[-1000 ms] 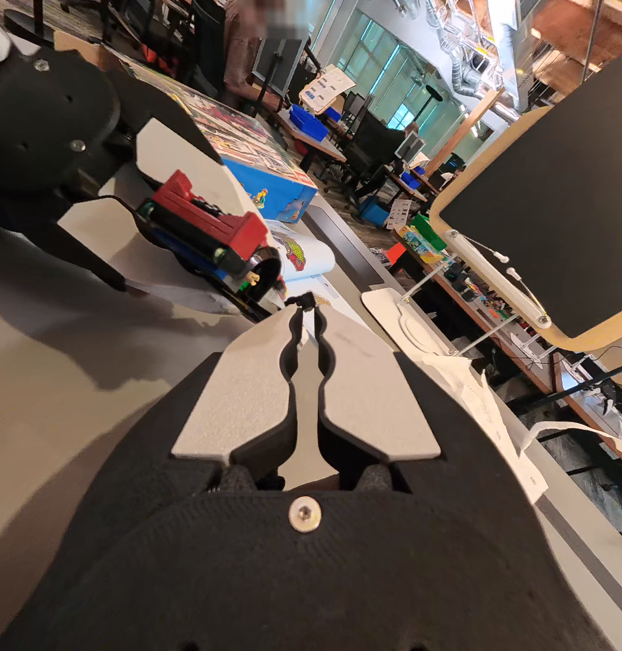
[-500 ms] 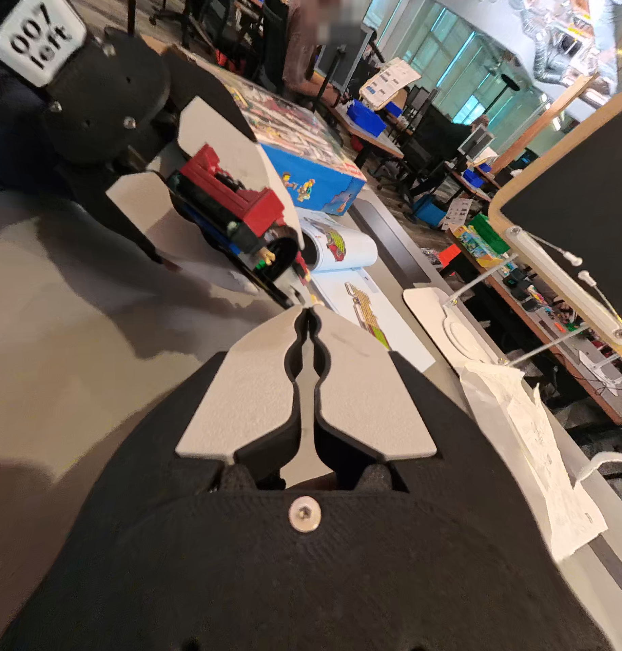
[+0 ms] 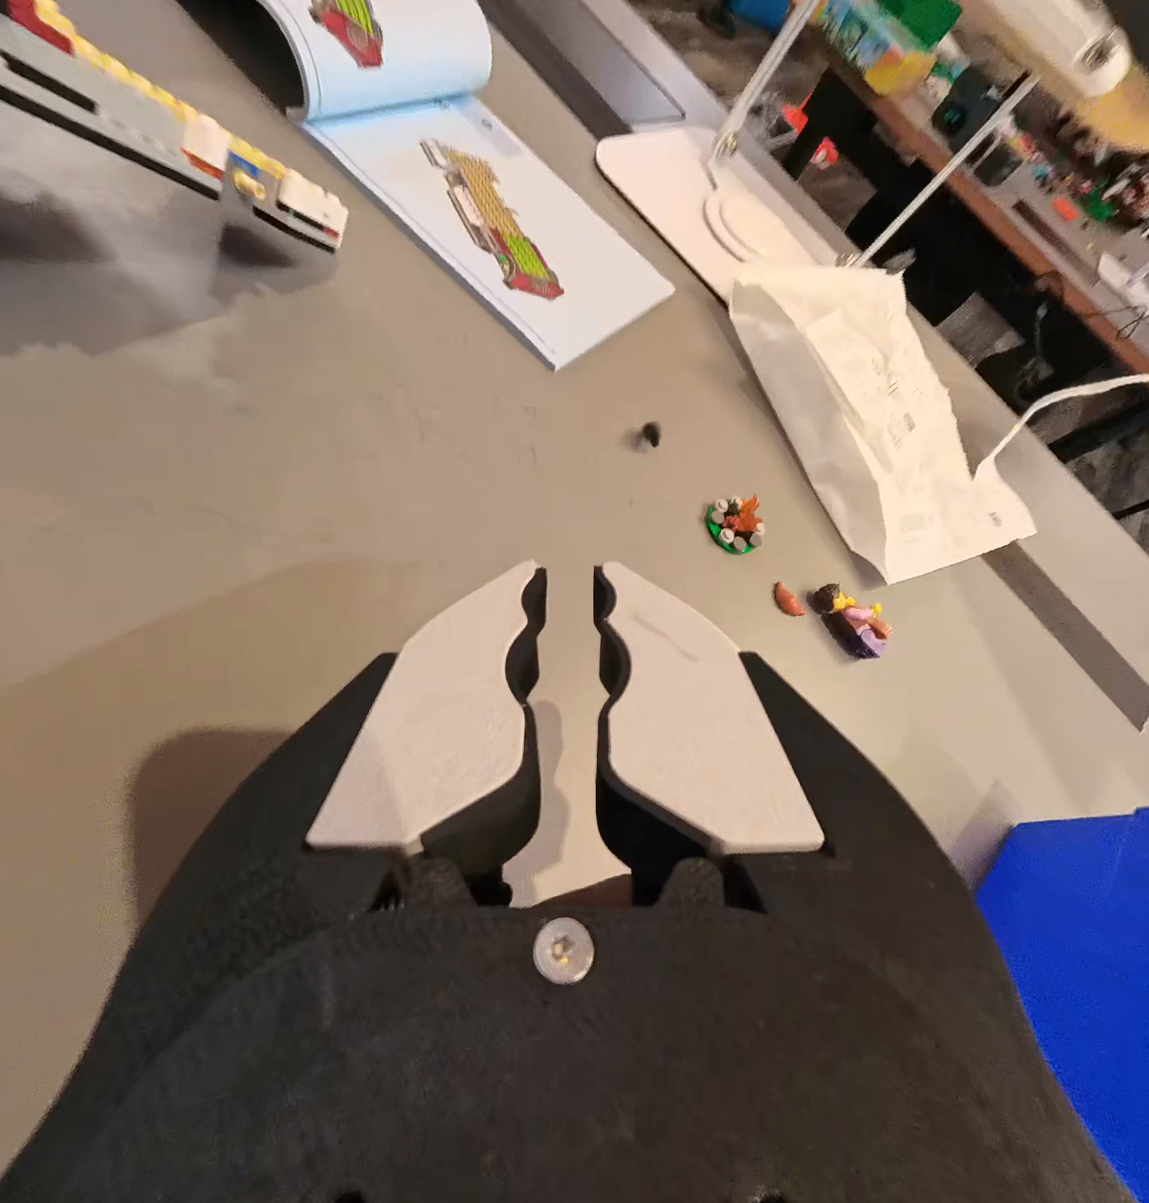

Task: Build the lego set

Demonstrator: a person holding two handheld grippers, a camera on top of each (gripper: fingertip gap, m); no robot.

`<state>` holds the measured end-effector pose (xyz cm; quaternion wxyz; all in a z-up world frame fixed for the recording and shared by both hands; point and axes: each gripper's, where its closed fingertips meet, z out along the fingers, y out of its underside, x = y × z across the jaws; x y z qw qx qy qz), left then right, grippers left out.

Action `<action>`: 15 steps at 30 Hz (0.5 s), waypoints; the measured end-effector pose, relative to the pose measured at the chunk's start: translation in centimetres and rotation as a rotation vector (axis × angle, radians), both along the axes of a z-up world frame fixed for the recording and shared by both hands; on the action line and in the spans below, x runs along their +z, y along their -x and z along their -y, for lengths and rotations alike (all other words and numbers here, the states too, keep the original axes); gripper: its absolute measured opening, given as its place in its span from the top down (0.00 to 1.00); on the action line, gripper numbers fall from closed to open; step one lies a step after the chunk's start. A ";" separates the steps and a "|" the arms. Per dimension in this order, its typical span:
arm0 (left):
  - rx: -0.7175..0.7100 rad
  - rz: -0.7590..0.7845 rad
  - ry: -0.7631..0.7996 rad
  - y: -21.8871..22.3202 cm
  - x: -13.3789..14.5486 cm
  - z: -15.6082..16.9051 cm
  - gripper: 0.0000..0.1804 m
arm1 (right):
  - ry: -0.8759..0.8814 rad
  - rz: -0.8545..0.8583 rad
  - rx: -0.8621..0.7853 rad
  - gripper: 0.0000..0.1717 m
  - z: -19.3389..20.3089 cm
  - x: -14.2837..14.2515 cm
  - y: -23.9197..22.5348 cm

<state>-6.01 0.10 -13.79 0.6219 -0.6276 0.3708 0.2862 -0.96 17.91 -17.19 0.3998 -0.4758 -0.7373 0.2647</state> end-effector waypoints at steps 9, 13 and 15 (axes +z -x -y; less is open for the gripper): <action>0.021 0.001 0.015 0.4 -0.3 -0.2 0.84 | 0.000 0.162 -0.053 0.87 -3.5 -1.4 7.3; 0.022 0.004 0.016 0.6 -0.3 -0.2 0.84 | 0.049 0.243 -0.113 0.86 -6.2 -2.5 11.2; 0.023 0.004 0.015 0.6 -0.3 -0.2 0.84 | 0.114 0.297 -0.137 0.86 -6.9 -3.6 12.6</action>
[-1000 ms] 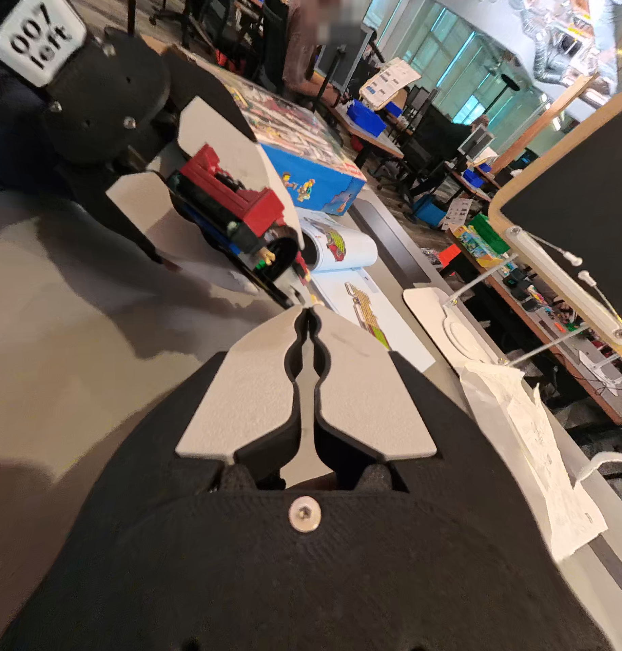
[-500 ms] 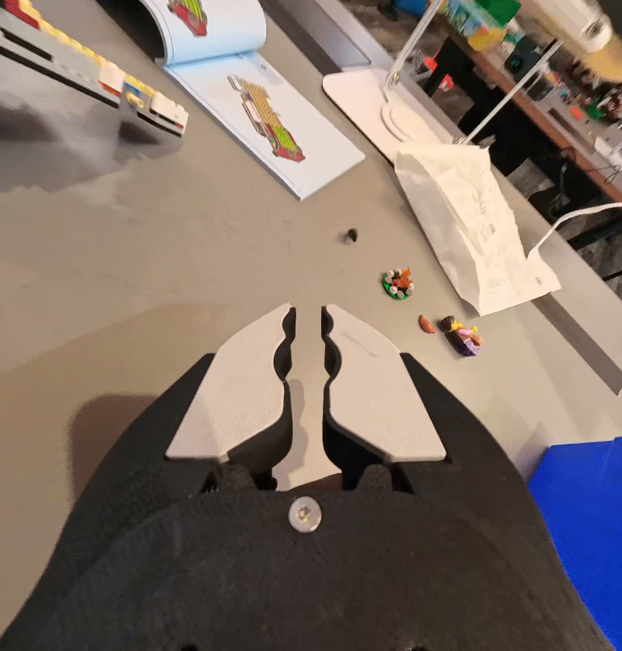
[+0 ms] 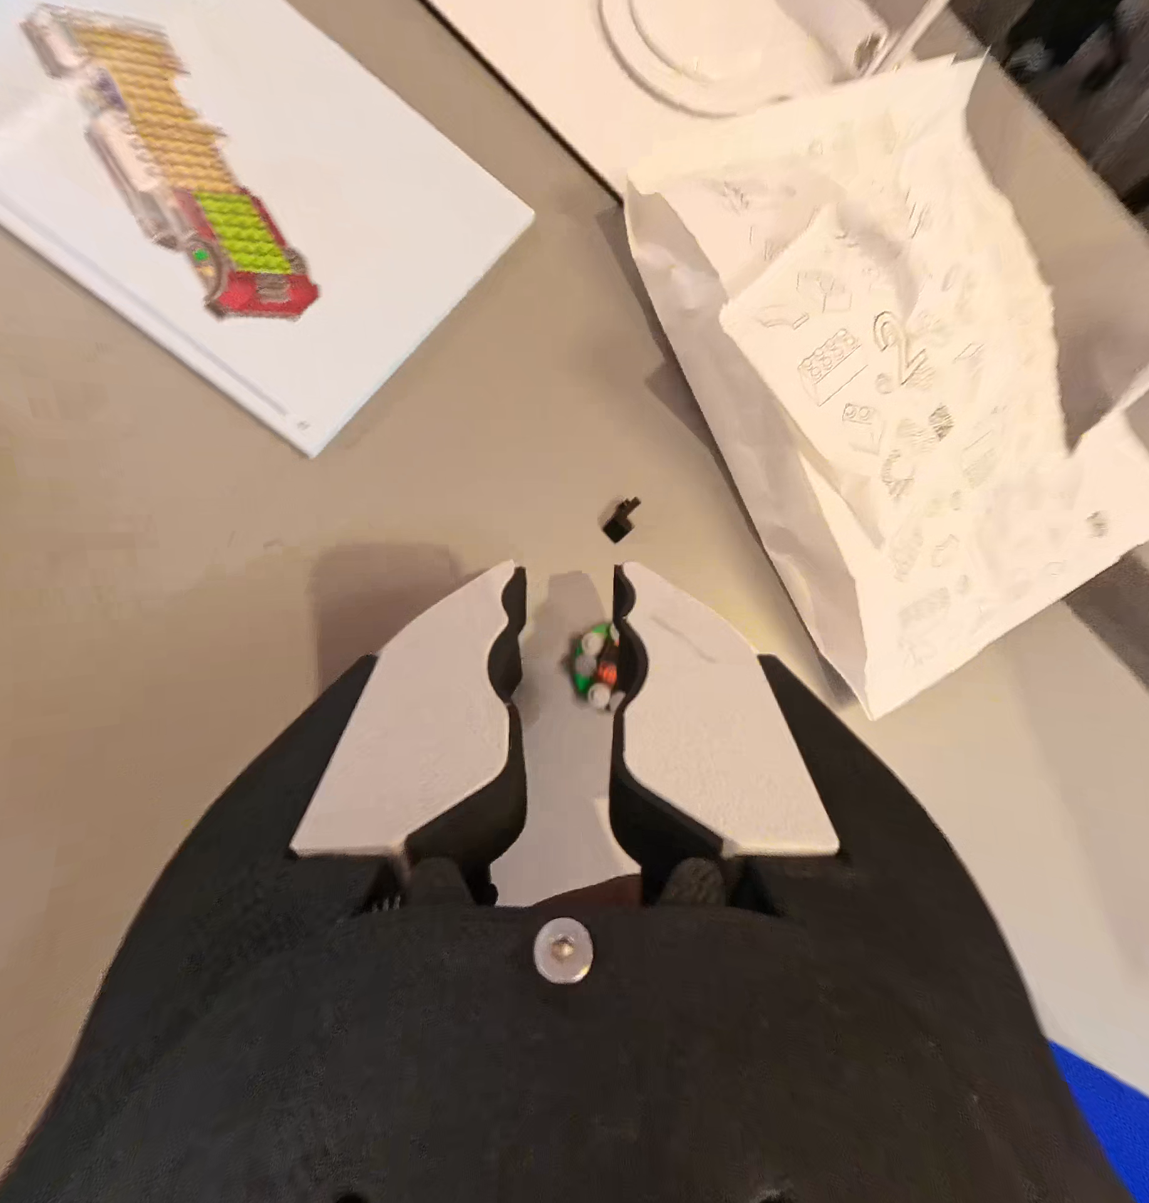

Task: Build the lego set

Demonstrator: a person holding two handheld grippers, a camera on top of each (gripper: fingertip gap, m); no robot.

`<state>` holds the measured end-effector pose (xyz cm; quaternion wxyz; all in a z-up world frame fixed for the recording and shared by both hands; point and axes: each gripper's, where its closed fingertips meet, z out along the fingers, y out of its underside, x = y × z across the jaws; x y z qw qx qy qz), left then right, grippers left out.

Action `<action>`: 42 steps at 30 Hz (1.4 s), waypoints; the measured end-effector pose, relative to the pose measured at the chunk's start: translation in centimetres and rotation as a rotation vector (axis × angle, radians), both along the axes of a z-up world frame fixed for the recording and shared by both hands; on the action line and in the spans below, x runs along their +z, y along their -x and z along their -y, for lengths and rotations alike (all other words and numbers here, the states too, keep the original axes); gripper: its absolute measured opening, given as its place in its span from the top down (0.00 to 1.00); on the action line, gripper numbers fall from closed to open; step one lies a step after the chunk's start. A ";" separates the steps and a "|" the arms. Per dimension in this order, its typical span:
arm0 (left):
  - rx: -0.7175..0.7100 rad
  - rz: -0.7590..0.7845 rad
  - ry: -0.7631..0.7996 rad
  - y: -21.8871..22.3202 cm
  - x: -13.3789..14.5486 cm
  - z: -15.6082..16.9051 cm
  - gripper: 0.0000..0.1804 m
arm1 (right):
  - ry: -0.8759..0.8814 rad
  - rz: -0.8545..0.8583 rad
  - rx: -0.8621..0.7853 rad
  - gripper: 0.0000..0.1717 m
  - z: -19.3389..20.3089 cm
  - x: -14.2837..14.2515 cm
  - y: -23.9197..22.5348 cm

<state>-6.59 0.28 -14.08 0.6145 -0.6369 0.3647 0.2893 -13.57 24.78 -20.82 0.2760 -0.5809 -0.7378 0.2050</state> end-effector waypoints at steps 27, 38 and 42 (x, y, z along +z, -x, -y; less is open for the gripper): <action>0.031 -0.068 0.034 0.4 -1.1 -0.5 0.84 | 0.463 0.017 0.450 0.95 20.5 0.1 -11.3; 0.014 -0.067 0.037 -0.1 -1.3 -0.6 0.84 | 0.309 0.058 0.341 0.95 20.1 -3.3 -13.0; 0.012 -0.078 0.045 -0.1 -1.4 -0.7 0.84 | 0.234 -0.009 0.384 0.95 19.7 -2.6 -13.6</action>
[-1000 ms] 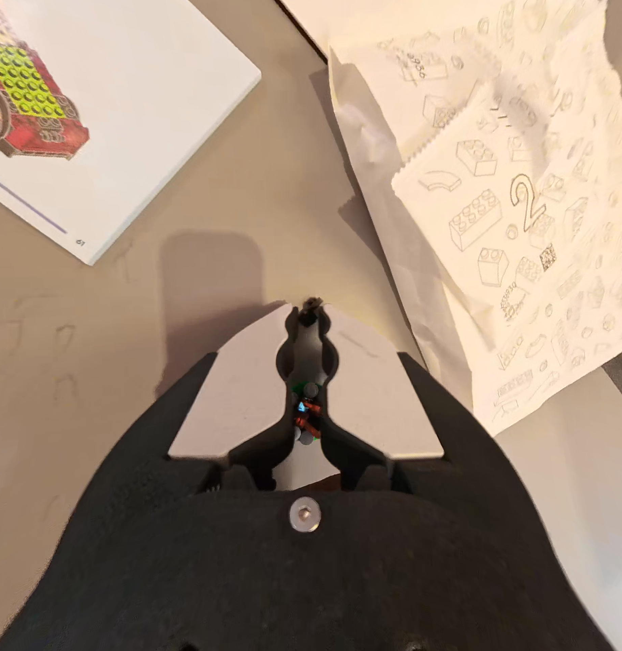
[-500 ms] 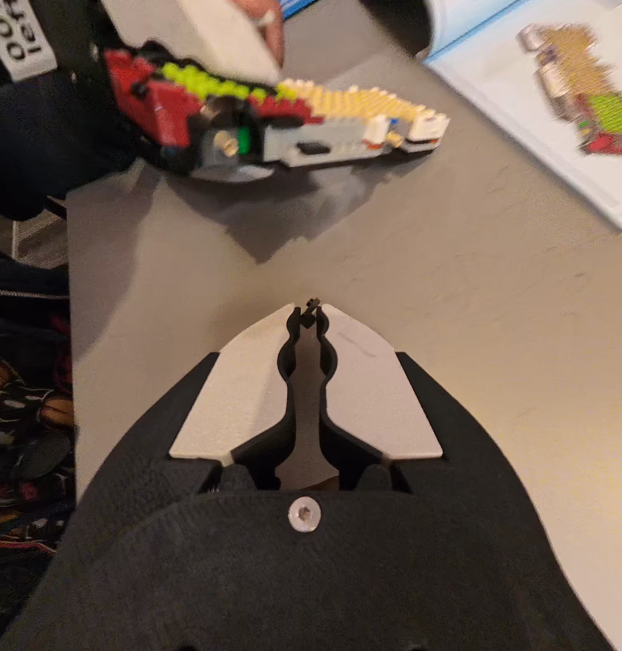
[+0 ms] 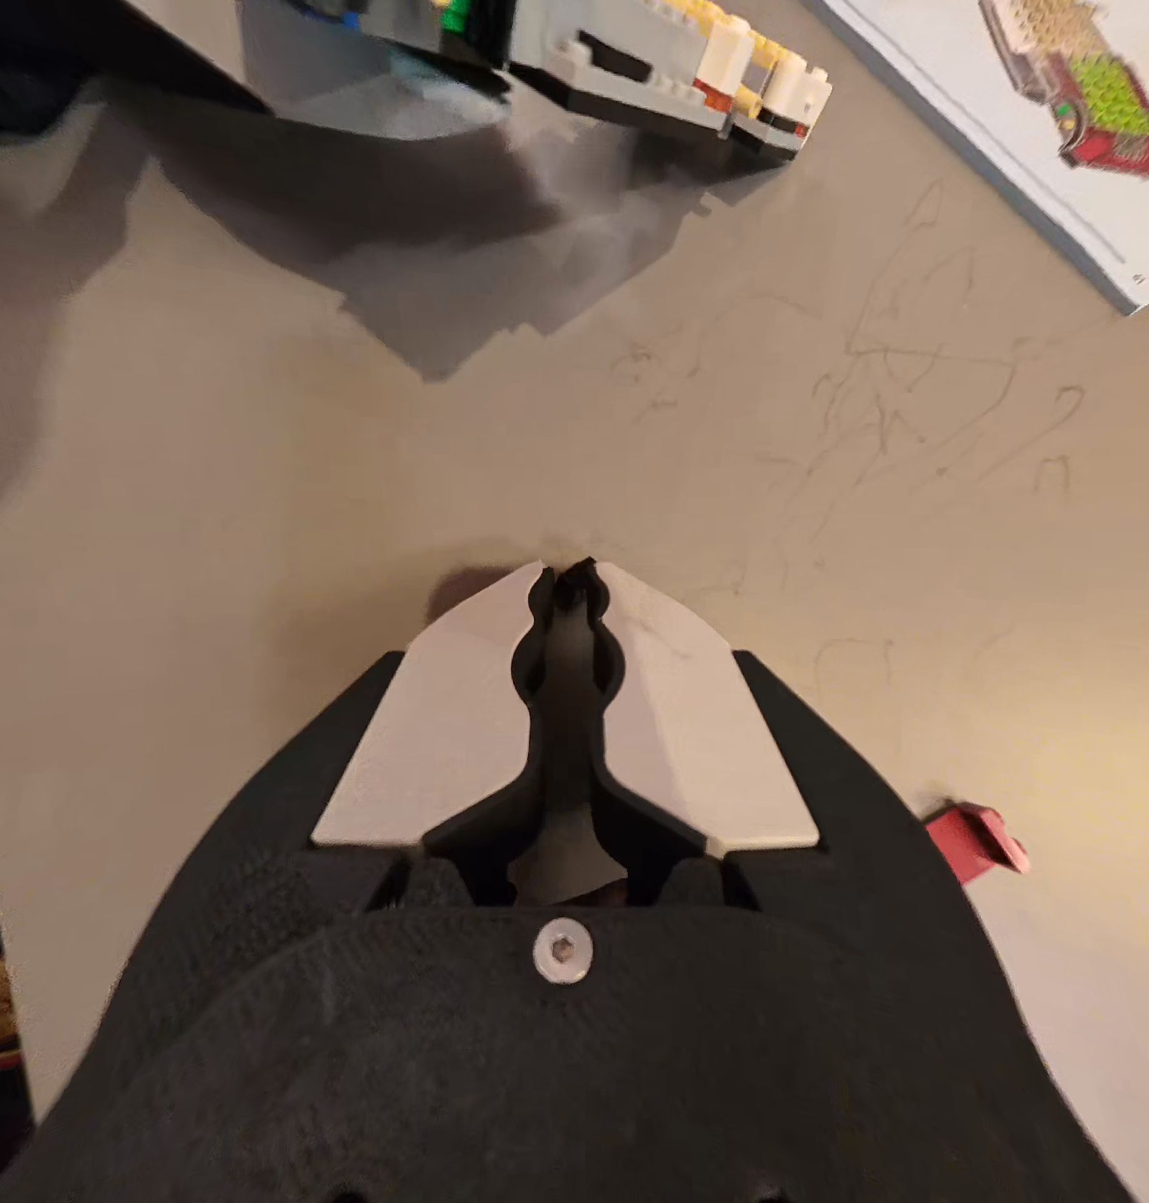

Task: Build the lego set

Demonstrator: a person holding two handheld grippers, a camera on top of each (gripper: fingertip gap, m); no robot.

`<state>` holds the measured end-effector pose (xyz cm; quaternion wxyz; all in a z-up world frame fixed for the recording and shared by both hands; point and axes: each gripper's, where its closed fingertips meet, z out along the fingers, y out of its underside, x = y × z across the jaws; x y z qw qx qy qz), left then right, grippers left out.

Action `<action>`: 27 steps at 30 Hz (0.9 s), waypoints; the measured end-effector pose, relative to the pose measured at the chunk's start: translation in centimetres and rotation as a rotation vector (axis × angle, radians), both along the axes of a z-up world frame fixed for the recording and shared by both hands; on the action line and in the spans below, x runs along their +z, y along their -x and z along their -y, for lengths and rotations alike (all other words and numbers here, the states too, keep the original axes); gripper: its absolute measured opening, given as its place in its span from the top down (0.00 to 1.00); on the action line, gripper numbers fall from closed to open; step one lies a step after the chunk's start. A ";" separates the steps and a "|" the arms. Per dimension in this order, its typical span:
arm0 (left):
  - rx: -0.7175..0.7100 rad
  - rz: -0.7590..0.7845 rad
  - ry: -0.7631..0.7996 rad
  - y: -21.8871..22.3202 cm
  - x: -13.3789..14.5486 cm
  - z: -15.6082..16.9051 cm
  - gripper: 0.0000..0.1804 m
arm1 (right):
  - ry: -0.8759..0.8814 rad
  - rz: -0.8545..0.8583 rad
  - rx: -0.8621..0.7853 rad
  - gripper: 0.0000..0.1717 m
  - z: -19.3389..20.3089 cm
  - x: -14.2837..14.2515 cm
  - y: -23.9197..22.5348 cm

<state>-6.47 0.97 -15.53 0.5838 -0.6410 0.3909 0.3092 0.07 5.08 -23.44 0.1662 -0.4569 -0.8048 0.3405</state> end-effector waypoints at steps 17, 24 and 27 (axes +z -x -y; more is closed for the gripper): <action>-0.015 -0.009 0.012 -0.4 -0.3 -0.4 0.84 | -0.218 -0.071 0.125 0.85 0.8 -0.2 -2.1; -0.016 -0.008 0.012 -0.5 -0.3 -0.6 0.84 | -0.216 -0.050 0.086 0.85 0.1 -0.4 -1.9; -0.015 -0.007 0.012 -0.5 -0.3 -0.7 0.84 | -0.195 -0.027 0.073 0.86 0.0 -0.5 -2.1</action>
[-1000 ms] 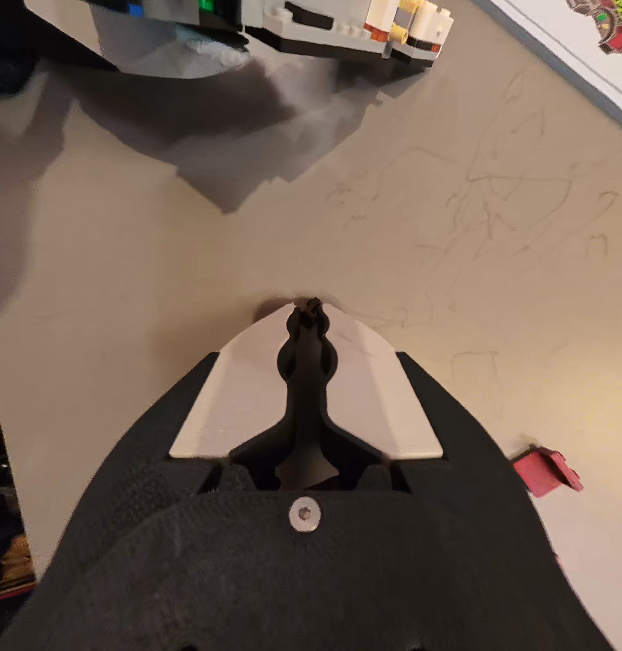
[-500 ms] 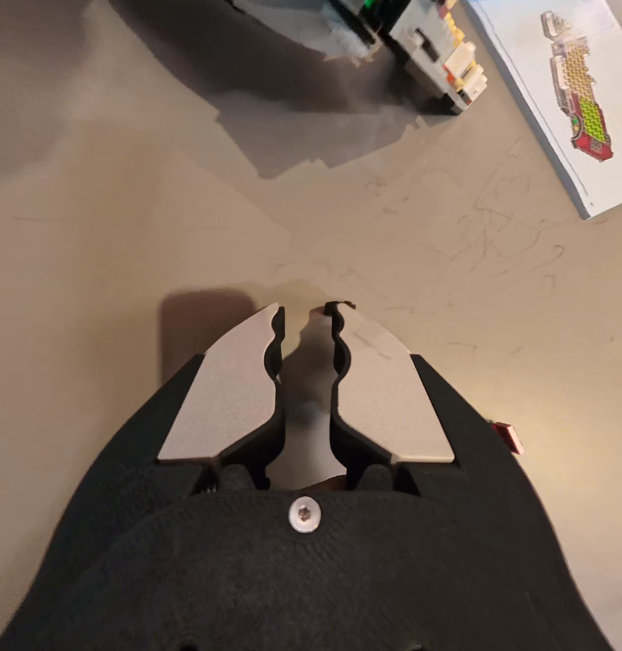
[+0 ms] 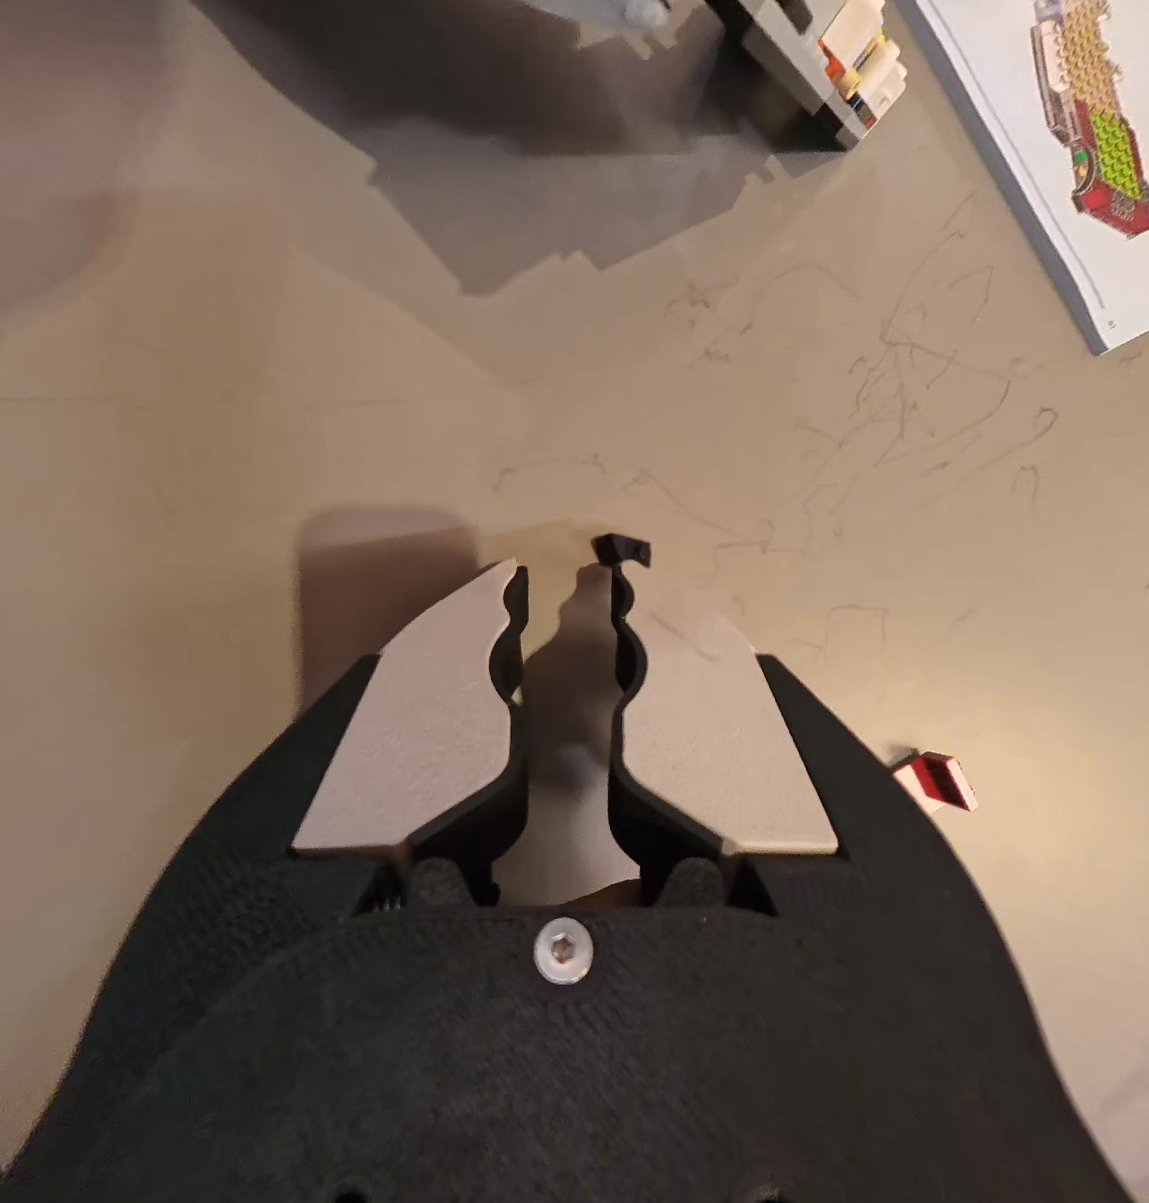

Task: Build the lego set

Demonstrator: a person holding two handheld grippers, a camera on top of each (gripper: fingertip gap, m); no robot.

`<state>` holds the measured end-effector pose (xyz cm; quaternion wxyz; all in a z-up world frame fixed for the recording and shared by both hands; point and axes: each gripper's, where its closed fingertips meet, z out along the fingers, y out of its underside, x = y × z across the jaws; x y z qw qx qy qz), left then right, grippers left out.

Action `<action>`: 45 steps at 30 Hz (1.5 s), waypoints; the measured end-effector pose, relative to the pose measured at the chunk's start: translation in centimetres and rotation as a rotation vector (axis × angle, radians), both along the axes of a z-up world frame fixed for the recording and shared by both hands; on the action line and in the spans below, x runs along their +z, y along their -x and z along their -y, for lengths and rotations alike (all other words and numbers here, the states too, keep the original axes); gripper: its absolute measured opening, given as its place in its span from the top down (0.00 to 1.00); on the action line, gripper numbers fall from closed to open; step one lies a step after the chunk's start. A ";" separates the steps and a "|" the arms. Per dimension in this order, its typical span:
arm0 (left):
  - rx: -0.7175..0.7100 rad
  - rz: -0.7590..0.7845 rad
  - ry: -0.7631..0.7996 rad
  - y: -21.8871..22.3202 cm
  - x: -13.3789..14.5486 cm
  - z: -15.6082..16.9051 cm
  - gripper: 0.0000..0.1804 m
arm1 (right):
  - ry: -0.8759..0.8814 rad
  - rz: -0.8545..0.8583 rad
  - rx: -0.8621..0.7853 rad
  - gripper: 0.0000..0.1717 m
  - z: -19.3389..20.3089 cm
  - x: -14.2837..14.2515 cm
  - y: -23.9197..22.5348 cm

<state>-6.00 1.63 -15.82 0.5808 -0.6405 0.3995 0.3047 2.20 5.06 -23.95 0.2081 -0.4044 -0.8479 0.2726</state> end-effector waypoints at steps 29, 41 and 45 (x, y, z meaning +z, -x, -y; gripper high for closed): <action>0.004 -0.028 -0.004 -0.3 0.1 -0.2 0.84 | 0.016 -0.001 -0.183 0.89 -2.5 0.5 2.2; 0.070 -0.283 -0.010 0.1 -0.4 -0.3 0.84 | 0.077 0.020 -0.342 0.85 -0.7 -0.2 2.2; 0.066 -0.311 -0.011 0.0 -0.4 -0.1 0.84 | 0.088 0.022 -0.317 0.94 -0.3 -0.3 2.4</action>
